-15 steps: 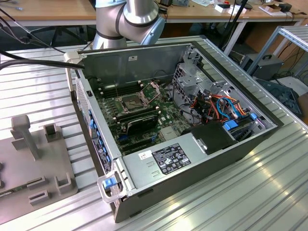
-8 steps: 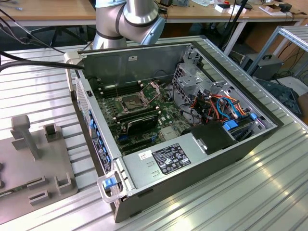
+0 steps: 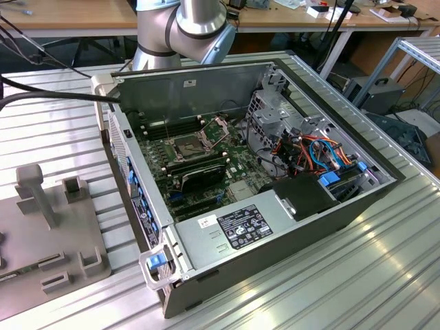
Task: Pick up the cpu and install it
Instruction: 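Pick up the cpu and move it towards the insertion slot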
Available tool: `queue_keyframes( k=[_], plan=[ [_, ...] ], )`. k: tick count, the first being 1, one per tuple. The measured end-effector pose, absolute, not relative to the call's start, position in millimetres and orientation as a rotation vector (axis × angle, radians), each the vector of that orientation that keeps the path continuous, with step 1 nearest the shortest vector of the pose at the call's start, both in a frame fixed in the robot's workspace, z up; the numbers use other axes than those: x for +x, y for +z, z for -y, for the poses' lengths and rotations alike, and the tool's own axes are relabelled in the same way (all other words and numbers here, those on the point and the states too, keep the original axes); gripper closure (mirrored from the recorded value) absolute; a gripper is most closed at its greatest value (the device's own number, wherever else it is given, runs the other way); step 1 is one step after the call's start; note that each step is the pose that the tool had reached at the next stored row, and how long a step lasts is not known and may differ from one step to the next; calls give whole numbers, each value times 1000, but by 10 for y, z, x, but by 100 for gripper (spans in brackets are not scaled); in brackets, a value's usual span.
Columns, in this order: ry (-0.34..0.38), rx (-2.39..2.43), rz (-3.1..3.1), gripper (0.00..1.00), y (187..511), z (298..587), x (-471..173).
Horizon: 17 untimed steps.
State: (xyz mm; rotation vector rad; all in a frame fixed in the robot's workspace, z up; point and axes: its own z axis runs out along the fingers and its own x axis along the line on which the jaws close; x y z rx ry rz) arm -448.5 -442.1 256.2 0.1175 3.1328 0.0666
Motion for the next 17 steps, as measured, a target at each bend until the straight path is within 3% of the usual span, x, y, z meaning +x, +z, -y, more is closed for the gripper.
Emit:
queue_keyframes(
  k=[17],
  plan=[
    [67,118,-3133,40,2333,4421,-4485]
  ],
)
